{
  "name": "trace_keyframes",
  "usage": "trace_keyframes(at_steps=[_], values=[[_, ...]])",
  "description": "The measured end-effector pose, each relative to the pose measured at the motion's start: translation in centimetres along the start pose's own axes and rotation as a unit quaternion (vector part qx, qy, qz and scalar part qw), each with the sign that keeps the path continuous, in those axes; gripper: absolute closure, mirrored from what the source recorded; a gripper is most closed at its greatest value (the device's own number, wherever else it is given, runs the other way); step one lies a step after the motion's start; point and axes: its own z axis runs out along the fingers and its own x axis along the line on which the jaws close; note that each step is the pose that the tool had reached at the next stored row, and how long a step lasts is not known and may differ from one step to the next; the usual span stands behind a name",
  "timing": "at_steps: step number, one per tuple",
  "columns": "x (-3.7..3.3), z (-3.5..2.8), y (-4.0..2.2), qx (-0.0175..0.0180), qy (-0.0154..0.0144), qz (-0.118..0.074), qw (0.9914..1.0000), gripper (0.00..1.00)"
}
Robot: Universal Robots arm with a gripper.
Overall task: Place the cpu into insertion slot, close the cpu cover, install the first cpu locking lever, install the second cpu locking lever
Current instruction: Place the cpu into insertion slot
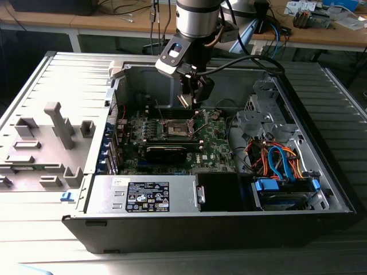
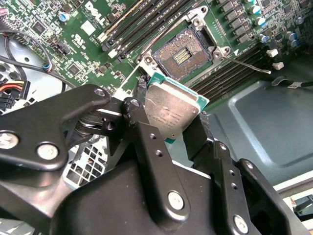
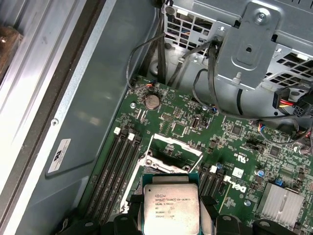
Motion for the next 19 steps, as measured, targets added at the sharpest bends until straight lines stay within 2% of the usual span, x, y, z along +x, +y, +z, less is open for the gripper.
trace_keyframes(at_steps=[19], values=[[0.0, 0.03, 0.0, -0.0001, -0.0003, 0.007, 0.99997, 0.45]])
